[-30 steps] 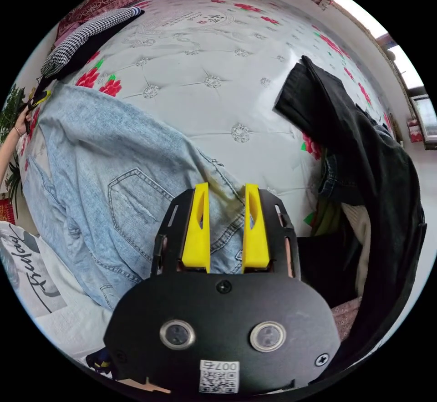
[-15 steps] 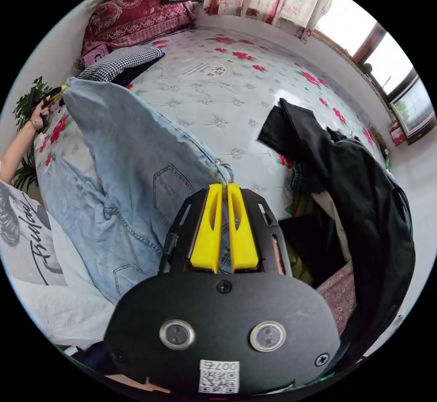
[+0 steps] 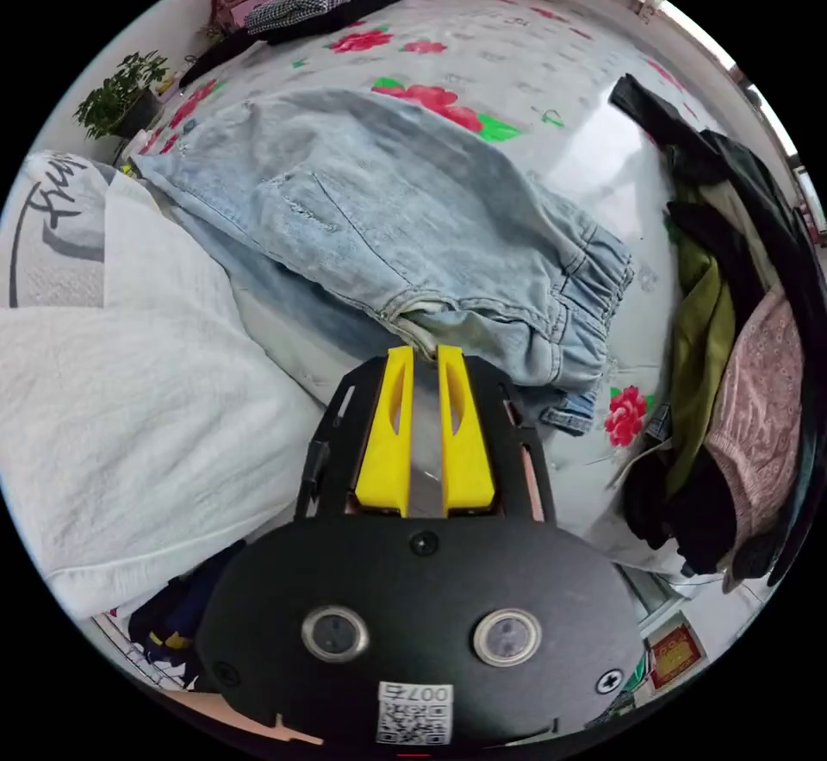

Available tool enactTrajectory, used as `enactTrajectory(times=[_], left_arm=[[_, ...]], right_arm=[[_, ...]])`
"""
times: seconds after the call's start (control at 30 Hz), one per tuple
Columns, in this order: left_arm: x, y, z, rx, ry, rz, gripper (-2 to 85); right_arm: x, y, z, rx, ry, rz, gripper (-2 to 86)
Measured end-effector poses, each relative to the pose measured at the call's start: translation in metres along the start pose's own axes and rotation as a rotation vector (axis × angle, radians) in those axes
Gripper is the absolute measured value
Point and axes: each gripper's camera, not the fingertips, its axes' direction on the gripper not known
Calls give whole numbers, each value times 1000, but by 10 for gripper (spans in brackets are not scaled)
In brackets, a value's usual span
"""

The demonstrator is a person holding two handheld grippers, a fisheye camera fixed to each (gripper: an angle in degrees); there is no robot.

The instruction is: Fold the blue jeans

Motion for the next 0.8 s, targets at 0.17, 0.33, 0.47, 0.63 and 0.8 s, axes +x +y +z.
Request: enactTrajectory(times=[0.17, 0.33, 0.47, 0.63, 0.8], left_arm=[[-48, 37, -44, 128, 96, -224, 98], [-24, 5, -38, 84, 153, -141, 115], [9, -32, -6, 14, 151, -101, 119], [32, -62, 21, -63, -8, -178, 33], [88, -97, 14, -109, 102, -91, -7]], right_arm=[[15, 20, -12, 122, -47, 180, 23], [101, 52, -26, 354, -325, 665, 50], [131, 68, -8, 452, -560, 898, 64], [142, 57, 3, 437, -604, 1028, 38], [139, 44, -16, 465, -574, 974, 5]])
